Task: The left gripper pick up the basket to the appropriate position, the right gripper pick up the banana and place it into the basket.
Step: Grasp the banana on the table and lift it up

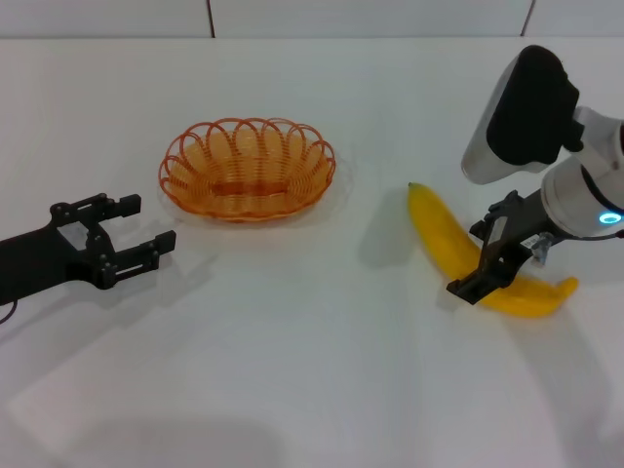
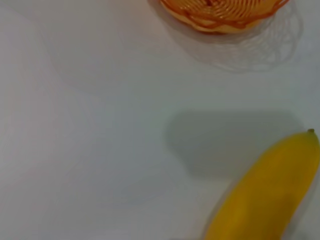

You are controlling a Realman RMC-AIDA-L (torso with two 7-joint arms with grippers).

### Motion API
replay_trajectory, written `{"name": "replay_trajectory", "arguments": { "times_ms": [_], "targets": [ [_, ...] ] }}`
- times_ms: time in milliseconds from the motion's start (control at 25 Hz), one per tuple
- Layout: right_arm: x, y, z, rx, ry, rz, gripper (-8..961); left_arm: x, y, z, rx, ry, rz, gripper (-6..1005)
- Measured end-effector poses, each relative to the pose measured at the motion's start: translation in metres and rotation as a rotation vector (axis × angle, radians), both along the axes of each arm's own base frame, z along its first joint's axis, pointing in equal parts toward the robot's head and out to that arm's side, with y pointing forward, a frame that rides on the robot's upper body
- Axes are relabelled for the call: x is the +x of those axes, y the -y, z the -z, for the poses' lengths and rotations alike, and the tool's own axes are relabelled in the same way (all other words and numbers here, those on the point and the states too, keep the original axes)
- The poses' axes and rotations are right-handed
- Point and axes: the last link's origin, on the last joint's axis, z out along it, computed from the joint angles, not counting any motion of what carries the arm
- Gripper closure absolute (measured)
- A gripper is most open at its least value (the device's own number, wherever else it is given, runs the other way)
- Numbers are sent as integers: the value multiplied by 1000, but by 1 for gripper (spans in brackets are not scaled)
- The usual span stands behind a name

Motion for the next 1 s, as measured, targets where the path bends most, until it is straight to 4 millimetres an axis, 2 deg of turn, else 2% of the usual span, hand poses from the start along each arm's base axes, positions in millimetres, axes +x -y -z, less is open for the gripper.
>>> {"name": "replay_trajectory", "arguments": {
  "times_ms": [560, 800, 960, 1000],
  "targets": [
    [-2, -2, 1, 1, -9, -1, 71, 0, 0, 0, 2, 2, 0, 272],
    [-4, -3, -1, 9, -16, -3, 277, 0, -1, -1, 5, 4, 0, 272],
    [-17, -4, -3, 14, -53, -43, 466, 0, 0, 0, 4, 5, -2, 272],
    [-20, -4, -4, 16, -61, -56, 467, 0, 0, 0, 4, 5, -2, 272]
  ]
}}
